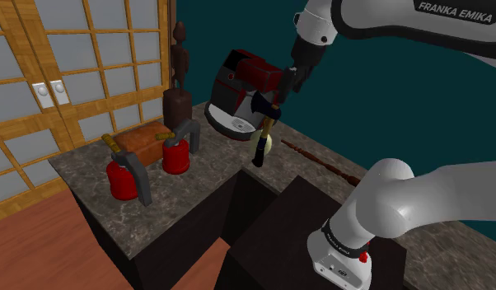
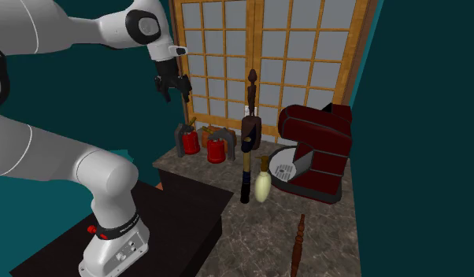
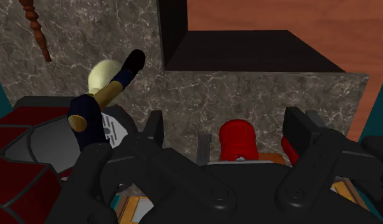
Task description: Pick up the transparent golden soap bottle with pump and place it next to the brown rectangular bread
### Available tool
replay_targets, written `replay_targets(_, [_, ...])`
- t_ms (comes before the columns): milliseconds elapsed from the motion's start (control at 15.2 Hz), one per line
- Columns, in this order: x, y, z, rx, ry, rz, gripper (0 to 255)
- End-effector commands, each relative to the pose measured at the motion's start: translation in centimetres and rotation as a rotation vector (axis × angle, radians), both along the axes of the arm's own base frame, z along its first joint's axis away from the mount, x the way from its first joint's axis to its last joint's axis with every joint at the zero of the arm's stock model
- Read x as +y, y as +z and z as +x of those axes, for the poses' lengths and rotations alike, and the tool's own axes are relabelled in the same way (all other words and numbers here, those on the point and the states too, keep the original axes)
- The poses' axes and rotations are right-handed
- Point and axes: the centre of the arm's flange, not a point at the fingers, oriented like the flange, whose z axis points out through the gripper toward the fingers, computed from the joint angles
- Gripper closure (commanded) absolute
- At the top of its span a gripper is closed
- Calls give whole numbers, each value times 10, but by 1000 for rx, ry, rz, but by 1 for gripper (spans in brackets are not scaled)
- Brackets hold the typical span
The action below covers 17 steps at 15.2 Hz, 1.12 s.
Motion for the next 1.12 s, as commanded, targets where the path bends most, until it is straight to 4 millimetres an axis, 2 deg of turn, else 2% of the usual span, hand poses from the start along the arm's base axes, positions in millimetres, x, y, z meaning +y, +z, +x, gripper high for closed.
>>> replay_targets(0, [0, 0, 0, 0, 0, 0, 0])
replay_targets(1056, [-130, -129, 128, 168, 37, -15, 0])
